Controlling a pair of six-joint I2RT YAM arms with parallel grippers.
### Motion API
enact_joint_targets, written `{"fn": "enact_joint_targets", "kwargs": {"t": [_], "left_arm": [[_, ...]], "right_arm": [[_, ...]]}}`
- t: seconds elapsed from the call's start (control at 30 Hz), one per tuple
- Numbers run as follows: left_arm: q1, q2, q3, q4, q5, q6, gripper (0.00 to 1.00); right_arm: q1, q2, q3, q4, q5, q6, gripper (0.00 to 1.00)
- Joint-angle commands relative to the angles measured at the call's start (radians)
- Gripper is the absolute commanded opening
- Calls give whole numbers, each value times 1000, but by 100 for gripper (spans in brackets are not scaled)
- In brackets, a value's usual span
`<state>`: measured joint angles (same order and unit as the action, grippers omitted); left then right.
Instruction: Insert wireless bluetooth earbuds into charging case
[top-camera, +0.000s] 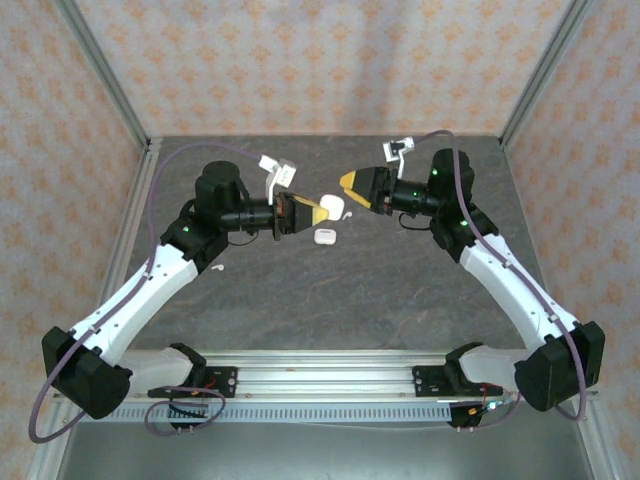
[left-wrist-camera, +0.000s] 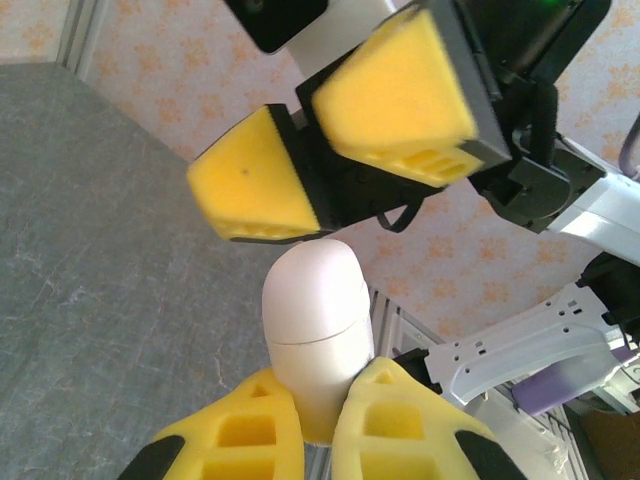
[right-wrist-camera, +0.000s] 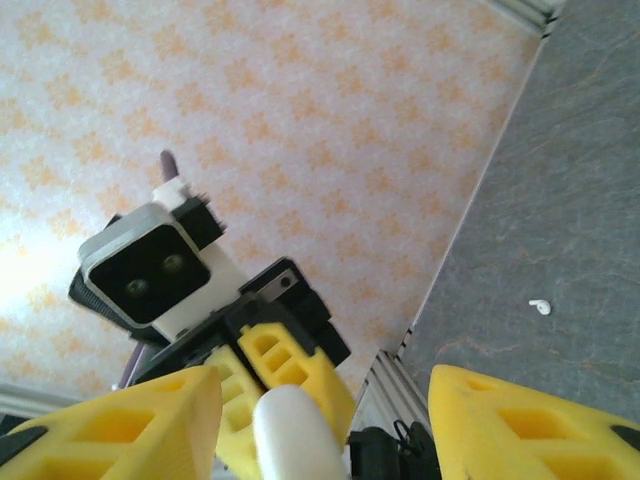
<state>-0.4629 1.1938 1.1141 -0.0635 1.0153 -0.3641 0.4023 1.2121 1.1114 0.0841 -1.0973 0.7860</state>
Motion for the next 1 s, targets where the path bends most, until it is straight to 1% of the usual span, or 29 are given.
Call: {"fn": "enact_joint_targets", "kwargs": {"t": [0.0, 0.1, 0.2, 0.23, 0.37, 0.43, 0.5, 0.7, 0.8, 0.97], "left_arm": [[-5, -2, 37, -18, 32, 37, 0], [-6, -6, 50, -48, 38, 61, 0], [-6, -13, 54, -53, 43, 65, 0], [-6, -14, 56, -52, 44, 66, 0], [-6, -23, 52, -49, 54, 65, 0], [-6, -30, 52, -54, 54, 65, 0], [-6, -38, 53, -58, 55, 71, 0], [-6, -62, 52, -70, 50, 86, 0], [-5, -66, 49, -86, 43, 98, 0], [-5, -69, 38, -92, 32, 105, 0]], "right_arm": [[30, -23, 28, -56, -46, -109, 57], [57, -17, 82, -226, -41, -244, 57], [67, 1, 103, -300, -42, -302, 56], [68, 3, 102, -302, -44, -304, 55], [64, 18, 106, -327, -14, -317, 42], [60, 33, 114, -346, -5, -321, 39], [59, 45, 114, -345, 0, -313, 38], [30, 68, 113, -383, 99, -287, 38], [10, 67, 92, -333, 129, -223, 43], [4, 70, 80, -290, 138, -170, 44]]}}
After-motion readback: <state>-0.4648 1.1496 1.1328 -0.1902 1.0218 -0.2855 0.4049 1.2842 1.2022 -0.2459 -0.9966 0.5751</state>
